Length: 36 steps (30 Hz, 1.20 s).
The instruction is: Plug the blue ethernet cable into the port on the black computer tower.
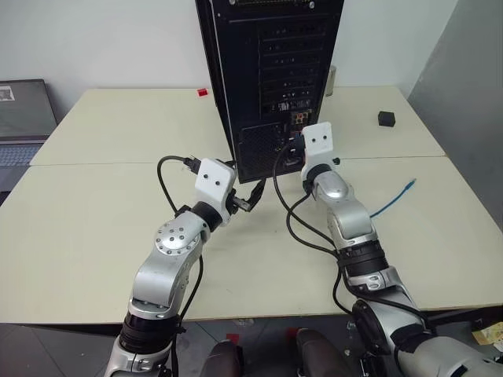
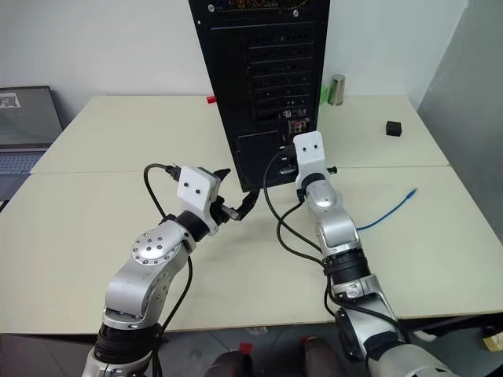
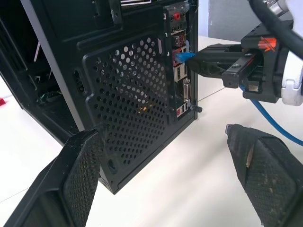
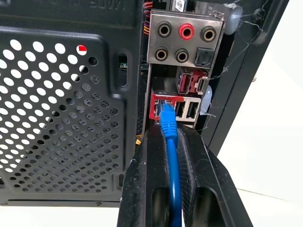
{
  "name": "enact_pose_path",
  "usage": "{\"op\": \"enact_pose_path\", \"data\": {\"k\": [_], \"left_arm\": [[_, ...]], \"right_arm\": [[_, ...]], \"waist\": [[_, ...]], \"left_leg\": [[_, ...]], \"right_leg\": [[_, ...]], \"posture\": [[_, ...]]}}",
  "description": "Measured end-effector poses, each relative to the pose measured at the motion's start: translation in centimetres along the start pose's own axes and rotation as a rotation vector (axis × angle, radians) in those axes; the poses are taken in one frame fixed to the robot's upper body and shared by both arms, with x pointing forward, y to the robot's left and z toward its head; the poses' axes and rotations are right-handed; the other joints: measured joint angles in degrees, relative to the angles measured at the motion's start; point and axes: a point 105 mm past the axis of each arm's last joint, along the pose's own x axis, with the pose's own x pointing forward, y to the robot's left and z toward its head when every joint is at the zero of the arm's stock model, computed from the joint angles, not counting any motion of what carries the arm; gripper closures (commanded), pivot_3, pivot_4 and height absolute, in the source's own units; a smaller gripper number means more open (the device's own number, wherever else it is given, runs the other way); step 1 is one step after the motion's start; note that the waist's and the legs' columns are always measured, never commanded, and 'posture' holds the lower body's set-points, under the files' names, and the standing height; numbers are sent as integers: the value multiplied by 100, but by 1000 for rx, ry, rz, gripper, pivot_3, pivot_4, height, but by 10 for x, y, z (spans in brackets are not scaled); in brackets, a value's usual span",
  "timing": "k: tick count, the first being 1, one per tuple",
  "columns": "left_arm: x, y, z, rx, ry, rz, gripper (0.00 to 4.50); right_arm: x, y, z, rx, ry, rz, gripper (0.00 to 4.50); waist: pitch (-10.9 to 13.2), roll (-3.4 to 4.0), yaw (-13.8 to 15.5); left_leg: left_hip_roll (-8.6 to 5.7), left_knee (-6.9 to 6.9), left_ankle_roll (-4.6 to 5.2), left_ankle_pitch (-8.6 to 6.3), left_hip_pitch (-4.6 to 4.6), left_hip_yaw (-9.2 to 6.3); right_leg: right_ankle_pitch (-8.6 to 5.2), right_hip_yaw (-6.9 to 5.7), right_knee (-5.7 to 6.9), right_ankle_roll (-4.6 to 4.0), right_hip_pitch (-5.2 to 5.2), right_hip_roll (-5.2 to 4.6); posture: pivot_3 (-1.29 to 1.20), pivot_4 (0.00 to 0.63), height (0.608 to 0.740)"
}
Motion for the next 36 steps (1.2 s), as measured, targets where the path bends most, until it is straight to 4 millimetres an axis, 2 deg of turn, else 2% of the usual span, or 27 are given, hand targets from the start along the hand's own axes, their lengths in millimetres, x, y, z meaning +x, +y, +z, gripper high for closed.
{"op": "enact_pose_path", "data": {"k": [16, 18, 25, 30, 31, 32, 36], "left_arm": [[0, 0, 0, 2, 1, 2, 265], [0, 0, 0, 2, 2, 2, 200], [-1, 0, -1, 1, 5, 4, 200], [-4, 8, -2, 18, 13, 23, 200], [-5, 13, -1, 14, 9, 40, 200], [-5, 15, -1, 10, 10, 47, 200], [-7, 27, -8, 14, 76, 68, 200]], "right_arm": [[8, 3, 1, 69, 20, 25, 4500], [8, 2, 1, 75, 20, 25, 3816], [7, -2, 13, 89, -18, 54, 2408], [-8, -15, 0, 81, 17, 54, 1448], [-12, -17, -4, 86, 35, 57, 1134], [-16, -18, -4, 91, 37, 59, 1043], [-33, -30, 4, 104, 23, 67, 153]], "waist": [[0, 0, -62], [0, 0, -62], [0, 0, 12], [0, 0, 133], [0, 0, 144], [0, 0, 154], [0, 0, 167]], "left_leg": [[7, -4, 3, 16, 15, 9], [8, -5, 3, 16, 15, 10], [1, -10, 2, 17, 5, -3], [-1, -8, 2, 17, -2, -9], [-2, -7, 2, 17, -2, -11], [-1, -7, 2, 17, -2, -13], [-2, -7, 1, 18, -4, -17]], "right_leg": [[18, 2, 5, -26, 0, 6], [18, 3, 5, -26, 0, 7], [18, -4, -5, -26, 4, 5], [18, -9, -9, -26, 5, 2], [18, -11, -9, -26, 5, 2], [18, -13, -9, -26, 5, 2], [17, -17, -9, -25, 6, 3]], "posture": [[0, 150, 740], [0, 150, 740], [0, 150, 740], [0, 150, 740], [0, 150, 740], [0, 150, 740], [0, 150, 740]]}}
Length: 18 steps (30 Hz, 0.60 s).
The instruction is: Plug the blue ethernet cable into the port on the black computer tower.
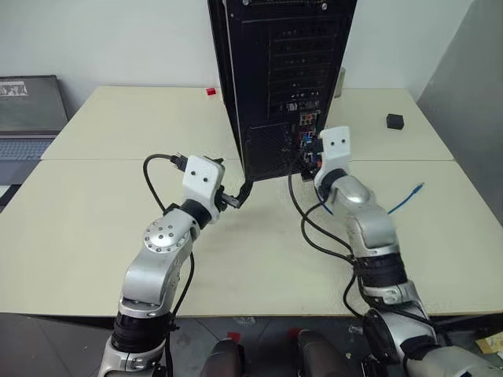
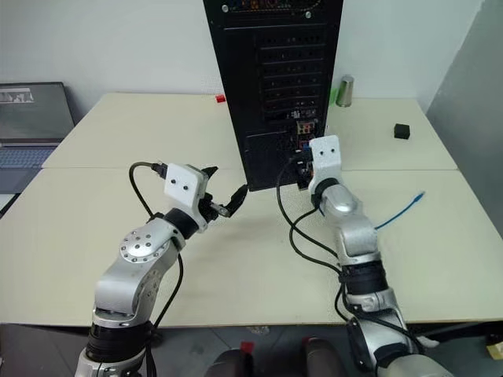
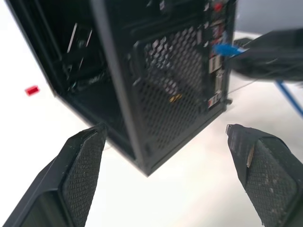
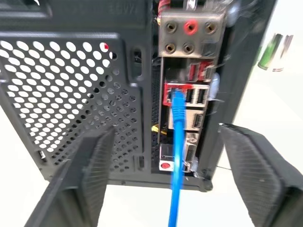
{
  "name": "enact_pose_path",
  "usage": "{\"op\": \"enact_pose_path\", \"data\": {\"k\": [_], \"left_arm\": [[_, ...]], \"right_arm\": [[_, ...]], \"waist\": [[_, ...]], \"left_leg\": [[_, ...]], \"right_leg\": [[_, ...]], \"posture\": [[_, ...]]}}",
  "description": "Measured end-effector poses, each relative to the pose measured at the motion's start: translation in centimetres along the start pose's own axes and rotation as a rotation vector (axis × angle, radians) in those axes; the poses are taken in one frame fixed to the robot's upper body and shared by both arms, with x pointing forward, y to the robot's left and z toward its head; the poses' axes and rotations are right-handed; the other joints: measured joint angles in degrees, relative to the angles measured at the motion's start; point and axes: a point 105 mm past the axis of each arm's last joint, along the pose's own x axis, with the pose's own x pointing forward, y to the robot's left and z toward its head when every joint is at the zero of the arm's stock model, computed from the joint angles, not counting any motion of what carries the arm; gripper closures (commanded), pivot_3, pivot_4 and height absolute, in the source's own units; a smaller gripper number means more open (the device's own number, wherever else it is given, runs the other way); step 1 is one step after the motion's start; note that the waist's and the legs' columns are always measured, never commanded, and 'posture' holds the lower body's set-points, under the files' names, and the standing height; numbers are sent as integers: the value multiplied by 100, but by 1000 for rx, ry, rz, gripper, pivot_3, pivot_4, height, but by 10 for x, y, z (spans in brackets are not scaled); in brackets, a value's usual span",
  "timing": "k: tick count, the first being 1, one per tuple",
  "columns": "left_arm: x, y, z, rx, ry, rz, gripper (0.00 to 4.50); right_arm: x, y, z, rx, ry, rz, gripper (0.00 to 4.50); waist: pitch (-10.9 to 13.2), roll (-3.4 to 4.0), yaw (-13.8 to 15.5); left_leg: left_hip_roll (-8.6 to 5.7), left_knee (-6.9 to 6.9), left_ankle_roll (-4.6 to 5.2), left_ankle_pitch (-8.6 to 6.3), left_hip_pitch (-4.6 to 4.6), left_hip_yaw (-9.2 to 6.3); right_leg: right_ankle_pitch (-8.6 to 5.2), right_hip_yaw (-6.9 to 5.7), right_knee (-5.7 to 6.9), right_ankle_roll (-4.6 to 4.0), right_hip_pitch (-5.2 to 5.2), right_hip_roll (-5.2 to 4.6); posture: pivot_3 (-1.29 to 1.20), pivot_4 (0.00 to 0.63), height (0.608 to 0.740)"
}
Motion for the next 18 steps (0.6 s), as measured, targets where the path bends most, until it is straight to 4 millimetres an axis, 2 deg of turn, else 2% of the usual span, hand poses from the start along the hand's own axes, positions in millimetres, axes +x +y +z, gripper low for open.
{"op": "enact_pose_path", "data": {"k": [1, 5, 8, 12, 18], "left_arm": [[1, 3, -2, 10, 23, 3, 200], [3, 10, -3, 29, 67, -13, 200], [4, 9, 2, -16, 80, -83, 200], [3, 11, 11, -38, 79, -156, 200], [0, 7, 11, -46, 95, -230, 200]], "right_arm": [[-5, -3, 4, 7, -8, 16, 30], [-19, -11, 22, -31, -52, 121, 30], [-29, -34, 28, -108, -42, 151, 30], [-41, -49, 36, -130, -34, 236, 30], [-53, -53, 28, -129, 21, 332, 30]], "waist": [[0, 0, 5], [1, -1, 4], [2, -2, 11], [2, -3, 4], [2, -4, 3]], "left_leg": [[-2, 0, -1, 1, -1, -4], [-3, 0, -1, 1, -2, -4], [-5, 0, 0, 1, -8, -9], [-2, -3, 0, 1, -9, -8], [0, -2, 0, 1, -9, -7]], "right_leg": [[0, -4, -1, 0, 0, 0], [0, -6, -3, 0, 1, 2], [-1, -12, -15, 1, 4, 2], [0, -11, -23, 1, 5, 3], [0, -8, -23, 0, 6, 3]], "posture": [[0, 150, 740], [0, 150, 740], [0, 150, 740], [0, 150, 740], [0, 150, 740]]}}
